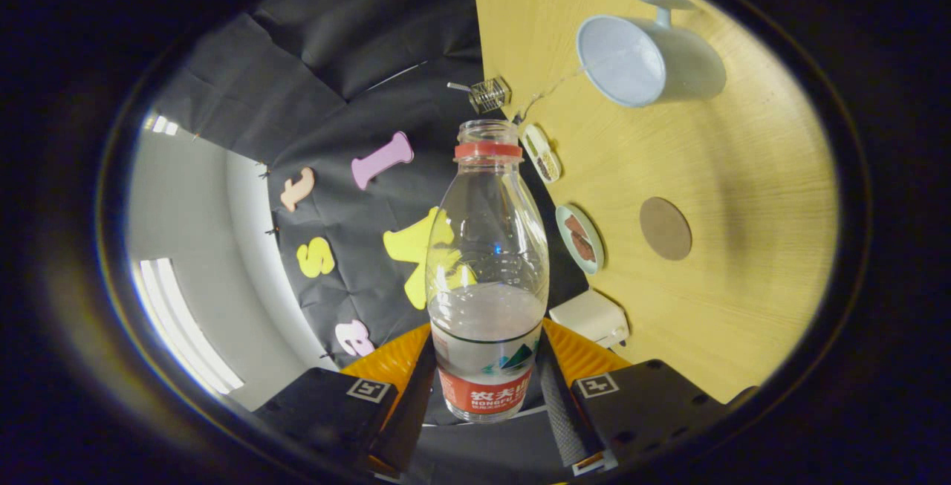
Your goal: Take the bottle from table, then pour the juice into the cup, finally place the bottle on the coaster
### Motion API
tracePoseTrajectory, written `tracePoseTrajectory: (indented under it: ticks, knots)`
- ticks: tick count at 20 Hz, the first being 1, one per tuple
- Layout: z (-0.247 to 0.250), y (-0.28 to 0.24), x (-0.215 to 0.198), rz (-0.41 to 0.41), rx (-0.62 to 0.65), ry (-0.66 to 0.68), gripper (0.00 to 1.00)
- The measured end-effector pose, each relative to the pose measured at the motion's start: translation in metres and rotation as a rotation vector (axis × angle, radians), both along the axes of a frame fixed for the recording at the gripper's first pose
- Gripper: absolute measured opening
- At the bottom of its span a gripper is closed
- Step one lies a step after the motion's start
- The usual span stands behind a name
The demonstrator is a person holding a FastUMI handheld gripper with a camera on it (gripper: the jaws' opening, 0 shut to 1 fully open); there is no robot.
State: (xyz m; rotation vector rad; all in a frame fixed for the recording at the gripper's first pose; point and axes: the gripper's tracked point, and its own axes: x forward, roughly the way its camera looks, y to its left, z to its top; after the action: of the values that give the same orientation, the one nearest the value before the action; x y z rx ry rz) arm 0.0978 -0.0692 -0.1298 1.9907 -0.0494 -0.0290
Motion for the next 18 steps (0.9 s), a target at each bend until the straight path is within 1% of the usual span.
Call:
tracePoseTrajectory:
  ticks: [7, 18]
  knots:
    - [0.006, -0.006, -0.004, -0.019, 0.036, -0.029, 0.75]
    - [0.014, -0.008, 0.002, -0.038, 0.094, -0.056, 0.75]
